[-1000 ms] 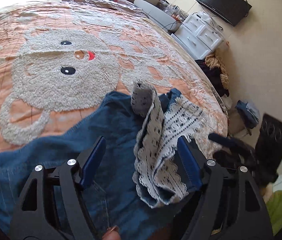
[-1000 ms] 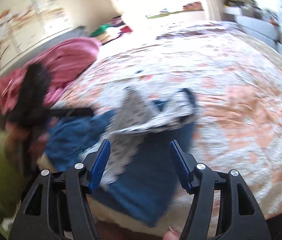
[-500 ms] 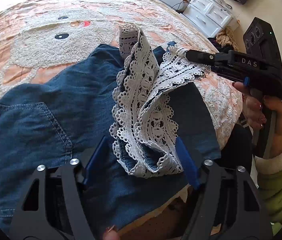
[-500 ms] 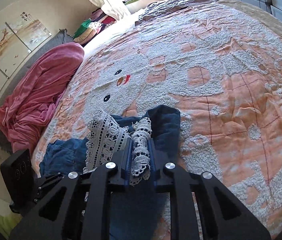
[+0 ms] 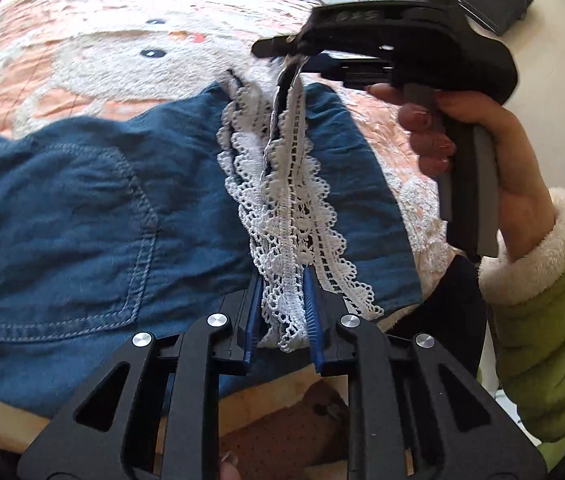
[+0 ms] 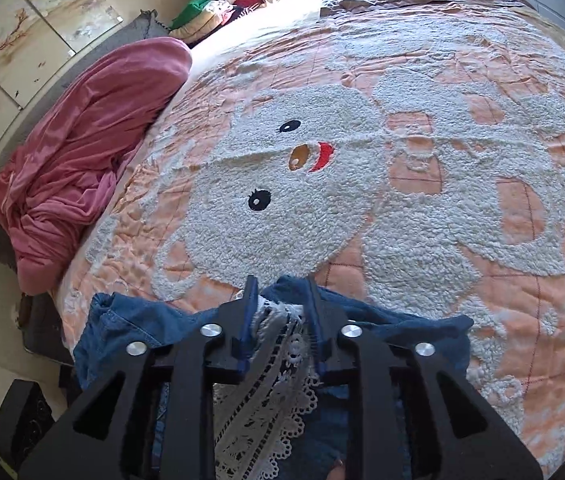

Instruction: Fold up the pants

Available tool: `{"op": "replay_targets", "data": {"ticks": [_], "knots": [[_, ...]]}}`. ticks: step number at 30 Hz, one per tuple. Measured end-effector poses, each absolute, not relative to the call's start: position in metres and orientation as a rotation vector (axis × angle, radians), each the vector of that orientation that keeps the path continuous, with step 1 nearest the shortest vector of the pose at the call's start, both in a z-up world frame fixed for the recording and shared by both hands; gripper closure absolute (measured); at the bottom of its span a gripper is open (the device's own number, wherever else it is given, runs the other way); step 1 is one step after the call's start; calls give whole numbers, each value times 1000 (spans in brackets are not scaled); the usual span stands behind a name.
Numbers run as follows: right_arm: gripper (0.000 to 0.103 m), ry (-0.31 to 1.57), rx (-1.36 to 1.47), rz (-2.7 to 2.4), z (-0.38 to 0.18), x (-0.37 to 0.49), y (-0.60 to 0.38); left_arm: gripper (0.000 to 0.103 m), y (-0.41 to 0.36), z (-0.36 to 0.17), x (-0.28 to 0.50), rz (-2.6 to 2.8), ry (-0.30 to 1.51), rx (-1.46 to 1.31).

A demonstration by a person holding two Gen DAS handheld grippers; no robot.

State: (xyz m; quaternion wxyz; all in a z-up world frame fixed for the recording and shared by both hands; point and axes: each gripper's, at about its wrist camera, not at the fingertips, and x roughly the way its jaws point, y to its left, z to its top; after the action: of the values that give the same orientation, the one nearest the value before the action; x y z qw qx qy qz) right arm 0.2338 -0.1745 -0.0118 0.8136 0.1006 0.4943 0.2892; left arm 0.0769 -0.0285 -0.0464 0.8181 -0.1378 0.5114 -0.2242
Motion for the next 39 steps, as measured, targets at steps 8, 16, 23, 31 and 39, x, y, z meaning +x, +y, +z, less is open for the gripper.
{"op": "replay_targets", "data": {"ticks": [8, 16, 23, 31, 39], "knots": [[43, 1001, 67, 604, 6, 205, -176, 90, -32, -49, 75, -501, 1085, -281], [39, 1064, -325, 470, -36, 202, -96, 90, -36, -50, 74, -483, 1077, -261], [77, 1078, -219, 470, -52, 209, -111, 90, -35, -48, 72, -478, 1057, -264], [76, 1073, -100, 510, -35, 212, -102, 90, -25, -44, 65, -454, 1040, -255], [48, 1056, -51, 556, -30, 215, -101, 88, -24, -51, 58, -461, 1069, -268]]}}
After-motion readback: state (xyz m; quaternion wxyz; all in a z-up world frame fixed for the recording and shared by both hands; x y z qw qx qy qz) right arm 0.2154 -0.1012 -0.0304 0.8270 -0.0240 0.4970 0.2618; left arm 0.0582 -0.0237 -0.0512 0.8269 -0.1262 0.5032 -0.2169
